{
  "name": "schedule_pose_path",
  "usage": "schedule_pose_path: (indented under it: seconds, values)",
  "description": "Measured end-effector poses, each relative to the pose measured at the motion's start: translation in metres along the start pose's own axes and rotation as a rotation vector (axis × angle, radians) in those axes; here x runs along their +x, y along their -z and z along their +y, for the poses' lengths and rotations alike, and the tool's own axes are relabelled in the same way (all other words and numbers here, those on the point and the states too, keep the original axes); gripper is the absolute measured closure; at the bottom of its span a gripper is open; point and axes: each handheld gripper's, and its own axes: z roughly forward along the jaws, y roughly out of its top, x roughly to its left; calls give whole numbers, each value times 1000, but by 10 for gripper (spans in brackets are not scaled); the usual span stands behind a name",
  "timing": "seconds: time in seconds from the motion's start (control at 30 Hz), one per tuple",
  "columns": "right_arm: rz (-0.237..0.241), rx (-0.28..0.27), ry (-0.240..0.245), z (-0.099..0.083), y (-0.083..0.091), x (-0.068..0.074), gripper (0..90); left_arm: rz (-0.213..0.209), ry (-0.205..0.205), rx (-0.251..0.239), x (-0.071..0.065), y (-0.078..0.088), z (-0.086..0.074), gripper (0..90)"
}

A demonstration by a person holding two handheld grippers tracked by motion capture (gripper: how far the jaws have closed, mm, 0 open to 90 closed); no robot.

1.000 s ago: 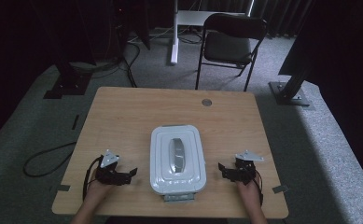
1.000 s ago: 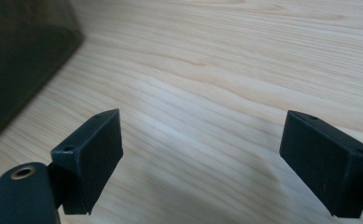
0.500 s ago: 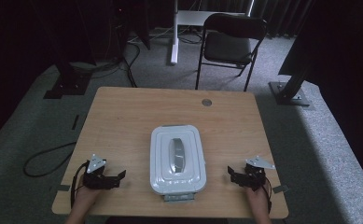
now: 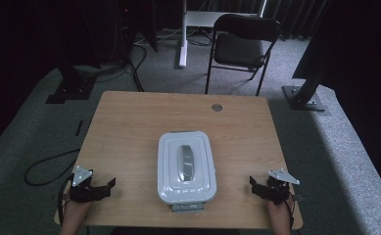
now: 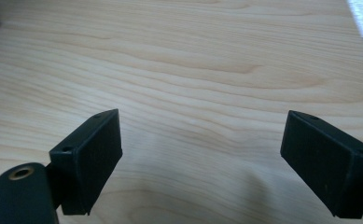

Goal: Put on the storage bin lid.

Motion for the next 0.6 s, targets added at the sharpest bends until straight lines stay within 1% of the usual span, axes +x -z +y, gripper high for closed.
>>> schedule_pose_path:
  seconds: [0.1, 0.17, 0.2, 0.27, 0.33, 0.4, 0.43, 0.47, 0.53, 0.6]
  values:
    - [-29, -10, -24, -2, 4, -5, 118, 23, 21, -8, 5, 3, -1, 22]
    - [-46, -13, -32, -3, 6, -8, 118, 38, 26, -10, 8, 5, -2, 22]
    - [-52, -10, -38, -4, 6, -9, 118, 46, 35, -14, 10, 6, -3, 22]
    - [-54, -14, -45, -7, 9, -13, 118, 70, 44, -25, 13, 8, -4, 22]
    - [-50, -15, -56, -11, 11, -15, 118, 77, 56, -33, 16, 8, -5, 22]
    - [-67, -57, -58, -14, 17, -17, 118, 97, 59, -39, 18, 8, -5, 22]
    - [-72, -57, -62, -15, 19, -18, 118, 101, 60, -37, 19, 9, -5, 22]
    - [-81, -59, -70, -17, 20, -20, 118, 106, 67, -38, 19, 9, -5, 22]
    - [-88, -66, -91, -18, 22, -24, 119, 112, 64, -35, 19, 10, -6, 22]
    - [-92, -65, -126, -18, 23, -28, 118, 119, 60, -38, 18, 10, -7, 22]
